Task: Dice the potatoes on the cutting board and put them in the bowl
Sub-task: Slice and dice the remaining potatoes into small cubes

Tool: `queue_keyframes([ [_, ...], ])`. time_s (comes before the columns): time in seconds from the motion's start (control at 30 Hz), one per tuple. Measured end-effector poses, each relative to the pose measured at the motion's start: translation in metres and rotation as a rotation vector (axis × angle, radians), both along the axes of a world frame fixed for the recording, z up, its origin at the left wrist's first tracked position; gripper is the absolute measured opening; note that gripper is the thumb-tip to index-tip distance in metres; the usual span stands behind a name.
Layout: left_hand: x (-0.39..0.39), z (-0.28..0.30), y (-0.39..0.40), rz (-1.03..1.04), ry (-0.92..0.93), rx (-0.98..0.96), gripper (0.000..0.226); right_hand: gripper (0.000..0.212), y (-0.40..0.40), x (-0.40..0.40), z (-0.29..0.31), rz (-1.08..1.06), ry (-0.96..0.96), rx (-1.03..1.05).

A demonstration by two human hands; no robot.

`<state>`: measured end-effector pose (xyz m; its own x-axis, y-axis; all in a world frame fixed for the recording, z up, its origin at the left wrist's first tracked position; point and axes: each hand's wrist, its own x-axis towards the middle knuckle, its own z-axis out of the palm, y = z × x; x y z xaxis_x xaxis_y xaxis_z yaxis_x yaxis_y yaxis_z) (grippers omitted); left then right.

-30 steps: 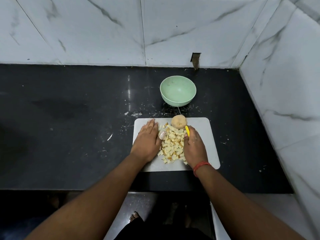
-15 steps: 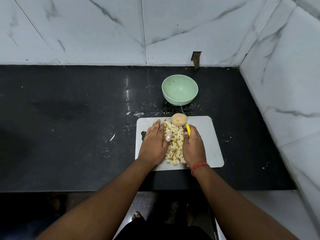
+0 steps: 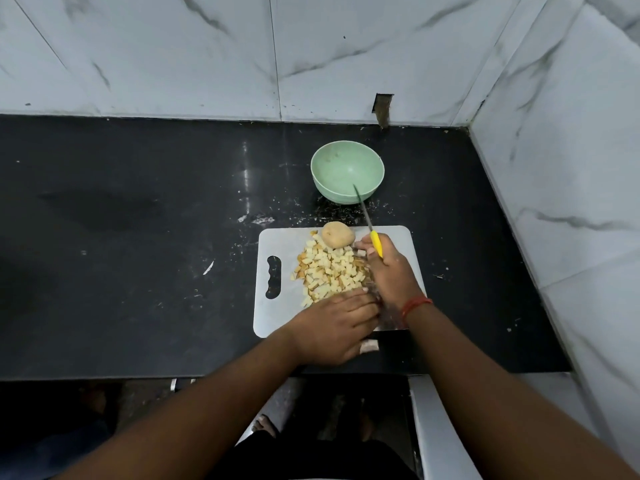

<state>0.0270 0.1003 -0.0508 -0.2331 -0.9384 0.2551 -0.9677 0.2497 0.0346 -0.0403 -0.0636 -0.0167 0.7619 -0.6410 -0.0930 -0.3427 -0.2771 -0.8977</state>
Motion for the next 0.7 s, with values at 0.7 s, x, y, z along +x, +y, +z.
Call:
queue_keyframes([
  [0.7,0.028,-0.005,0.011,-0.210,-0.059,0.088,0.053,0.027,0.015,-0.006,-0.004,0.021,-0.005,0.025],
])
